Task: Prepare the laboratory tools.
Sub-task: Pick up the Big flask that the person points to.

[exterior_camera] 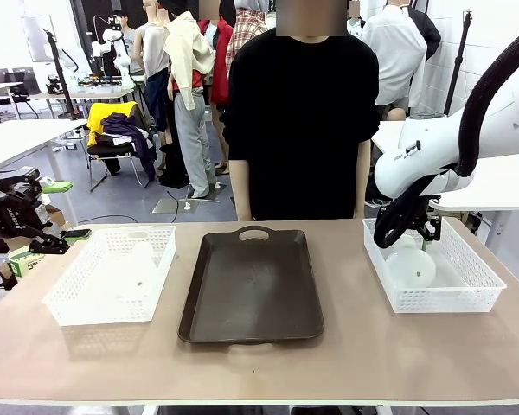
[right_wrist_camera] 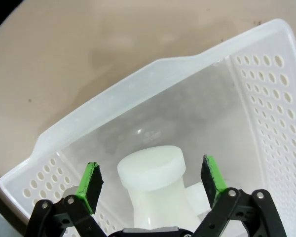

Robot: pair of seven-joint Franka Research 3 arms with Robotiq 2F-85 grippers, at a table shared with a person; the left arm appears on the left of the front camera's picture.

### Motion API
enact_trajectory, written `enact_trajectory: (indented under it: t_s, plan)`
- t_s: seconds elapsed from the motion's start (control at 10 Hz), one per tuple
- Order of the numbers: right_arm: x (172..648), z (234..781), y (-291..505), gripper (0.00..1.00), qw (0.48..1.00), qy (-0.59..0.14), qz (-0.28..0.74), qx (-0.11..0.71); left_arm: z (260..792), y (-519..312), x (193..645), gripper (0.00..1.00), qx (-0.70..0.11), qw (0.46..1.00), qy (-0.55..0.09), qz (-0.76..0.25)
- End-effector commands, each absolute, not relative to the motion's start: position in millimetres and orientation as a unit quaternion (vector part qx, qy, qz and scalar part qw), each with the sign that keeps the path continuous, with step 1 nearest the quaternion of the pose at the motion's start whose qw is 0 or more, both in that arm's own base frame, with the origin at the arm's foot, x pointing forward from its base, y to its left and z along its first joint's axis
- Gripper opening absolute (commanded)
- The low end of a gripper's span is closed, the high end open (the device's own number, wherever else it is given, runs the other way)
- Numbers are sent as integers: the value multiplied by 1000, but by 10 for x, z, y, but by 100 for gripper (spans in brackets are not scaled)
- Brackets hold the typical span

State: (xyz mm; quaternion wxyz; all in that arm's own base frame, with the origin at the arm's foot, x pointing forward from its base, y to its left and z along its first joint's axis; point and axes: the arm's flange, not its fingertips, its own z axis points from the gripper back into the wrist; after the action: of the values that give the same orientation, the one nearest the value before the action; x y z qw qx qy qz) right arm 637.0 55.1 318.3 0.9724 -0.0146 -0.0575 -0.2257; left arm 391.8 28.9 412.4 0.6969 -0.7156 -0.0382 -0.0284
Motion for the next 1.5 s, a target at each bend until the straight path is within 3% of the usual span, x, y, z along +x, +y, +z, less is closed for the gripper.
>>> enact_trajectory:
  t_s: [0.0, 0.5, 0.6, 1.4]
  plan:
    - [6455, 3156, 541, 94, 975, -56, -212, -17, 4149, 306, 3909, 100, -719, 693, -39, -31]
    - [6480, 3183, 535, 5, 974, -56, -216, -33, 4149, 306, 3909, 100, -719, 693, -39, -31]
    - [6480, 3195, 524, 0, 974, -54, -219, -36, 4149, 306, 3909, 100, -719, 693, -39, -31]
    - [6417, 3174, 483, 0, 974, -50, -219, -28, 4149, 306, 3909, 100, -719, 693, -39, -31]
